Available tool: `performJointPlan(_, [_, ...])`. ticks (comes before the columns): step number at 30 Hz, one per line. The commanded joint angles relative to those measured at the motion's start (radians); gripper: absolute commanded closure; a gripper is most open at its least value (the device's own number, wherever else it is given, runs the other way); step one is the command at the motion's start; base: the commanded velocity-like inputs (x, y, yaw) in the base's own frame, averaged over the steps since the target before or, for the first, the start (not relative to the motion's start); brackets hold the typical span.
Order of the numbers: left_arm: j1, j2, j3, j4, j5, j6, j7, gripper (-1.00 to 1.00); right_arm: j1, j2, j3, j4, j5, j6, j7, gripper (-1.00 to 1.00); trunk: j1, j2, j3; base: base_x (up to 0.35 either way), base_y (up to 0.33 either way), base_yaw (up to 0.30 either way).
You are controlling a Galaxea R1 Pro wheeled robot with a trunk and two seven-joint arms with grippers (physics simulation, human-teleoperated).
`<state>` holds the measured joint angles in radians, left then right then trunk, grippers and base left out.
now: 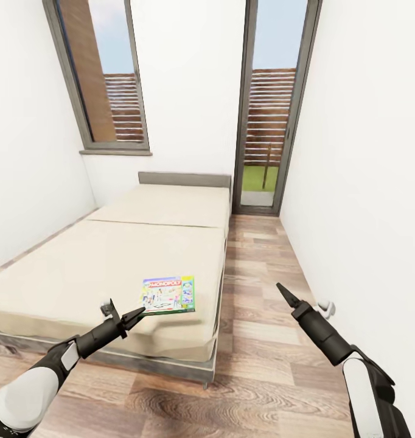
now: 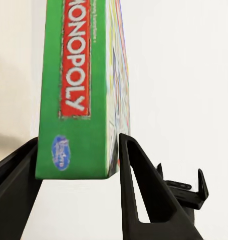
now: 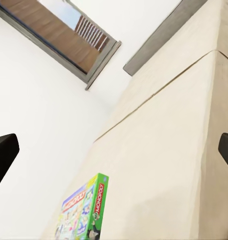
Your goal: Put all the toys in the child's room - the three board games (two on the bed and one on the table), the two jigsaw puzzles on the table, and the tennis ball on the table - inside the toy box on the table in the child's room.
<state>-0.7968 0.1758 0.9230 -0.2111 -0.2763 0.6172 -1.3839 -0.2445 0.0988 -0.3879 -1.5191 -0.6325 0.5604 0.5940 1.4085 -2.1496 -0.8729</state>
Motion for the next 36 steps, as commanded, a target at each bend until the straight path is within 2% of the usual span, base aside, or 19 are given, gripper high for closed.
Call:
performJointPlan(1, [-0.001, 0.000, 0.008, -0.001, -0.012, 0.010, -0.004, 1.00, -0.001, 0.001, 0.003, -0.001, -0.004, 0.004, 0.000, -1.00, -0.004, 0.007, 0.002, 0.000, 0.000, 0.000])
performJointPlan(5, [-0.001, 0.001, 0.009, -0.002, -0.012, 0.009, -0.002, 1.00, -0.001, 0.001, 0.018, -0.007, -0.003, -0.001, -0.011, -1.00, -0.019, 0.035, 0.015, 0.000, 0.000, 0.000])
performJointPlan(12, [-0.001, 0.001, 0.010, -0.003, -0.012, 0.010, -0.006, 1.00, -0.001, -0.005, 0.050, -0.017, -0.010, 0.037, -0.101, -1.00, -0.046, 0.084, 0.037, 0.000, 0.000, 0.000])
performJointPlan(18, [-0.001, 0.001, 0.010, -0.003, -0.014, 0.011, -0.007, 1.00, -0.001, -0.009, 0.047, -0.016, -0.015, 0.089, -0.107, -1.00, -0.069, 0.126, 0.056, 0.000, 0.000, 0.000])
performJointPlan(36, [-0.001, 0.004, 0.010, -0.004, -0.017, 0.014, -0.009, 1.00, 0.000, -0.003, 0.049, -0.015, -0.012, 0.087, -0.105, -1.00, -0.138, 0.252, 0.112, 0.000, 0.000, 0.000])
